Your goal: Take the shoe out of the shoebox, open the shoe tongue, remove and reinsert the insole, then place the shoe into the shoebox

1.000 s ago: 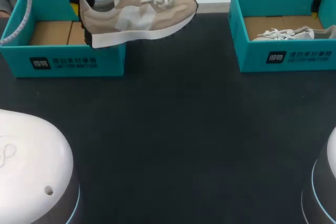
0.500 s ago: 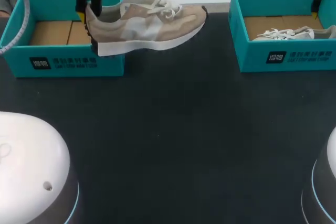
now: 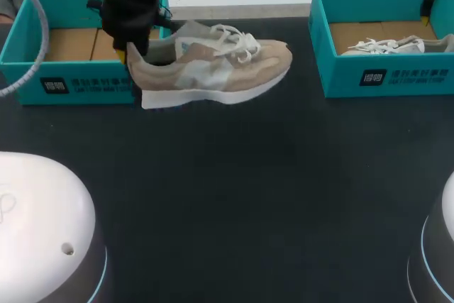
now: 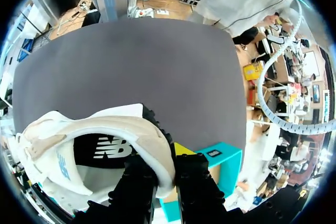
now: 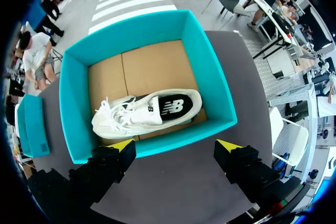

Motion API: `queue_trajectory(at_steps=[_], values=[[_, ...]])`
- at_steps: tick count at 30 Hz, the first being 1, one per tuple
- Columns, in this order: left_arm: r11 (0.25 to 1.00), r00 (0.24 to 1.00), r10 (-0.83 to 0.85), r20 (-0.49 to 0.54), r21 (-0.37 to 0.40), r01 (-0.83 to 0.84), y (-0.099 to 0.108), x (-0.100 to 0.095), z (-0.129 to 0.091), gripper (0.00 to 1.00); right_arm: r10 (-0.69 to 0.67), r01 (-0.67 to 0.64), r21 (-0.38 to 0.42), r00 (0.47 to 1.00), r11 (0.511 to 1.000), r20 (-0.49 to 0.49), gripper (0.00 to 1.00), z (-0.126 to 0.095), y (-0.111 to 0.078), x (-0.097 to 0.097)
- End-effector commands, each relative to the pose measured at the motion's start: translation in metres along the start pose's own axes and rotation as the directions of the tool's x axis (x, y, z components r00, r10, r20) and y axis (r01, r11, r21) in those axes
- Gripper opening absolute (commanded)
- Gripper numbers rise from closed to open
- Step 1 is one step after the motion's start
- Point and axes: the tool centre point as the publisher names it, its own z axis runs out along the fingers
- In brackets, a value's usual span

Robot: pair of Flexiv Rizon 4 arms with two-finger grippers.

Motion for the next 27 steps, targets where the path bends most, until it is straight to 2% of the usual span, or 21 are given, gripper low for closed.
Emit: queue_trajectory(at_steps=[1, 3, 6, 8, 12, 14, 21, 27], values=[[0.988, 1.000, -0.015, -0.005, -0.152, 0.014, -0.028, -0.028, 0.005, 0.00, 0.000, 0.000, -0.001, 1.000, 1.000, -0.002, 1.00, 0.000, 0.000, 0.000], [0.990, 1.000, -0.015, 0.009, -0.143, 0.016, -0.038, -0.041, 0.008, 0.00, 0.000, 0.000, -0.001, 1.000, 1.000, -0.002, 1.00, 0.000, 0.000, 0.000], [0.985, 1.000, -0.025, -0.005, -0.170, 0.024, -0.053, -0.063, 0.017, 0.00, 0.000, 0.000, -0.001, 1.000, 1.000, -0.002, 1.00, 0.000, 0.000, 0.000], [0.986, 0.999, -0.030, 0.010, -0.163, 0.032, -0.060, -0.076, 0.022, 0.00, 0.000, 0.000, -0.001, 1.000, 1.000, -0.002, 1.00, 0.000, 0.000, 0.000], [0.975, 0.998, -0.063, 0.031, -0.213, 0.068, -0.072, -0.098, 0.034, 0.00, 0.000, 0.000, -0.001, 1.000, 1.000, -0.002, 1.00, 0.000, 0.000, 0.000], [0.975, 0.997, -0.064, 0.043, -0.211, 0.071, -0.074, -0.105, 0.043, 0.00, 0.000, 0.000, -0.001, 1.000, 1.000, -0.002, 1.00, 0.000, 0.000, 0.000], [0.964, 0.997, -0.052, 0.049, -0.260, 0.063, -0.071, -0.116, 0.077, 0.00, 0.000, 0.000, -0.001, 1.000, 1.000, -0.002, 1.00, 0.000, 0.000, 0.000], [0.972, 0.998, -0.043, 0.043, -0.227, 0.051, -0.055, -0.118, 0.115, 0.00, 0.000, 0.000, -0.001, 1.000, 1.000, -0.002, 1.00, 0.000, 0.000, 0.000]])
